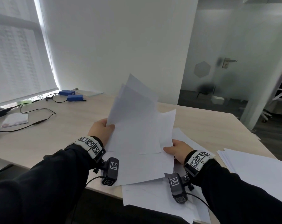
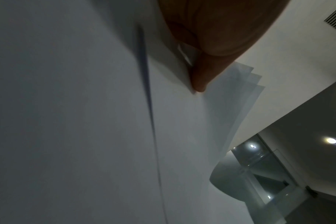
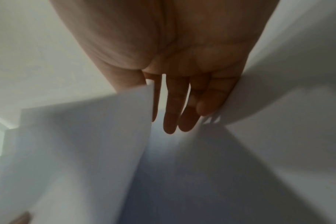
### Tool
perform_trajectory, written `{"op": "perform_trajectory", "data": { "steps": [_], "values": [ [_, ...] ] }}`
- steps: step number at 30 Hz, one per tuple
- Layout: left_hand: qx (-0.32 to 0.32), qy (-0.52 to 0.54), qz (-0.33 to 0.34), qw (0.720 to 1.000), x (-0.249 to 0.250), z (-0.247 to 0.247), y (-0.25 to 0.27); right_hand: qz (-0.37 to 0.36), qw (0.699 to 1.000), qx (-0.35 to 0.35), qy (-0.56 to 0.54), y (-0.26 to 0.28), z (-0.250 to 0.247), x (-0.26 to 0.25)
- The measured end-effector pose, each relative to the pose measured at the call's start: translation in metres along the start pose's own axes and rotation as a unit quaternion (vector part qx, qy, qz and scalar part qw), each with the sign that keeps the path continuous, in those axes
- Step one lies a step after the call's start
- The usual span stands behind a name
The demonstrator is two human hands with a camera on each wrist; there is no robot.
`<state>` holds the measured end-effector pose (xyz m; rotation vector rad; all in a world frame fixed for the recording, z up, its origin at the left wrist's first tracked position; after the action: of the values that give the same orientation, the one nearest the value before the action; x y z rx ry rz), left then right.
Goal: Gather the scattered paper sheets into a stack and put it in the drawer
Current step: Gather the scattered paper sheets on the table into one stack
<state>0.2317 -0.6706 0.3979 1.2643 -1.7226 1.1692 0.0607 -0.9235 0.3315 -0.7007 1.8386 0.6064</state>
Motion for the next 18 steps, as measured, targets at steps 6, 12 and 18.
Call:
{"op": "perform_trajectory", "data": {
  "steps": [6,12,18],
  "values": [
    [0.025,0.116,-0.004,0.993,0.024,-0.012,-0.004,0.007,0.983,0.045,-0.177,0.003,-0.014,-0.03],
    [0.001,0.126,0.005,0.992,0.029,-0.006,0.001,-0.026,0.98,0.011,-0.198,0.009,-0.005,-0.047],
    [0.013,0.153,0.023,0.988,0.053,-0.011,0.001,-0.054,0.98,0.042,-0.188,0.012,-0.009,-0.058]
  ]
}}
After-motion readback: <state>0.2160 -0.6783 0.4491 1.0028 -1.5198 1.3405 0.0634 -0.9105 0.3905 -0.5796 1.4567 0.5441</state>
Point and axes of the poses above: each hand's wrist, its own y-axis away from the middle knuckle, its own z-axis out of the palm, x = y × z, the point moved 7 cm from there along -y, towards the middle knuckle, and after that the axes turned 13 degrees about x, right-handed, at the moved point
